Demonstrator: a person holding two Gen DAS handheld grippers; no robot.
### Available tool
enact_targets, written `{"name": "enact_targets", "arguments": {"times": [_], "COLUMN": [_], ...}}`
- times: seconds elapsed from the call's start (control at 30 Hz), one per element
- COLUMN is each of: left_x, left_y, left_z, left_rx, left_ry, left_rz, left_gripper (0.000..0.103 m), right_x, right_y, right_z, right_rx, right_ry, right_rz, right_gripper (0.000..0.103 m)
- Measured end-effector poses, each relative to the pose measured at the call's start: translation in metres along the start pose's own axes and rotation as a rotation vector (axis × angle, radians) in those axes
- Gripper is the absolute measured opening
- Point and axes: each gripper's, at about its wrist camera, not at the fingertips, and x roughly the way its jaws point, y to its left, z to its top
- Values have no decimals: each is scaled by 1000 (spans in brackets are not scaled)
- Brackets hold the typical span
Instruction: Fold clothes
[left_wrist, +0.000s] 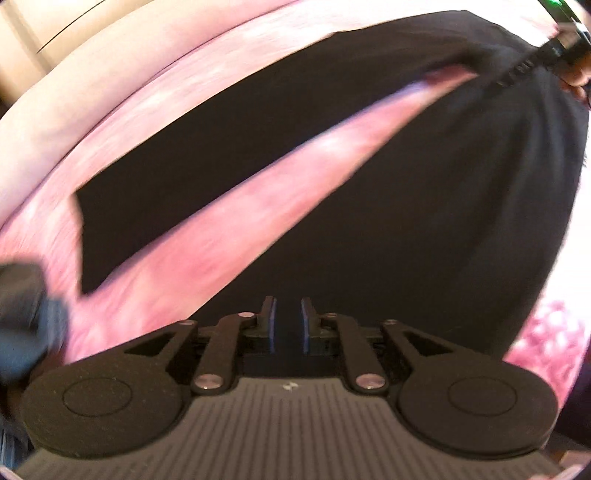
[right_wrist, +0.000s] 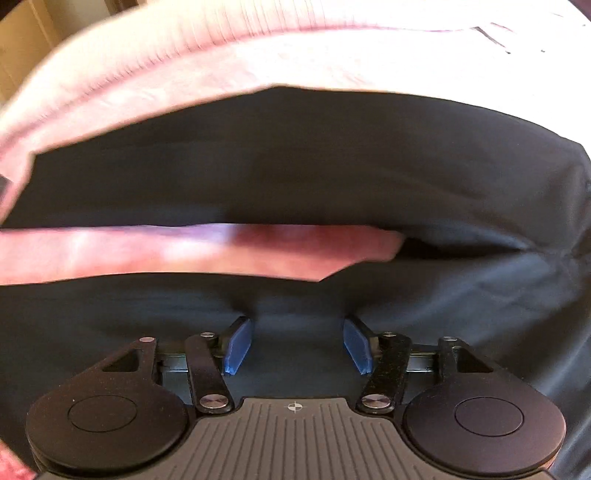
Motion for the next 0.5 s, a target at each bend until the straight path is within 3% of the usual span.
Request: {"name": "enact_targets", "arguments": {"times": [0.1, 0.23, 0.33, 0.43, 0.5], "left_x": [4, 16, 18, 16, 12], "left_y": [-35, -74, -97, -116, -125], "left_z": [7, 2, -6, -9, -8], "left_rx": [125, 246, 308, 355, 373], "left_ry": [-2, 63, 95, 99, 88], "left_rz": [-65, -133, -144, -146, -145], "left_gripper": [17, 17, 17, 19, 25], "right_x": [-27, -50, -71, -97, -107], "right_y": [-15, -59, -69, -96, -117], "right_z": [-36, -102, -130, -141, -145], "right_rx": [68, 165, 105, 240, 382], "right_ry": [-11, 74, 105, 102, 55], "right_rz": [-25, -83, -87, -111, -105], "right_gripper": [59, 59, 59, 59, 59]}}
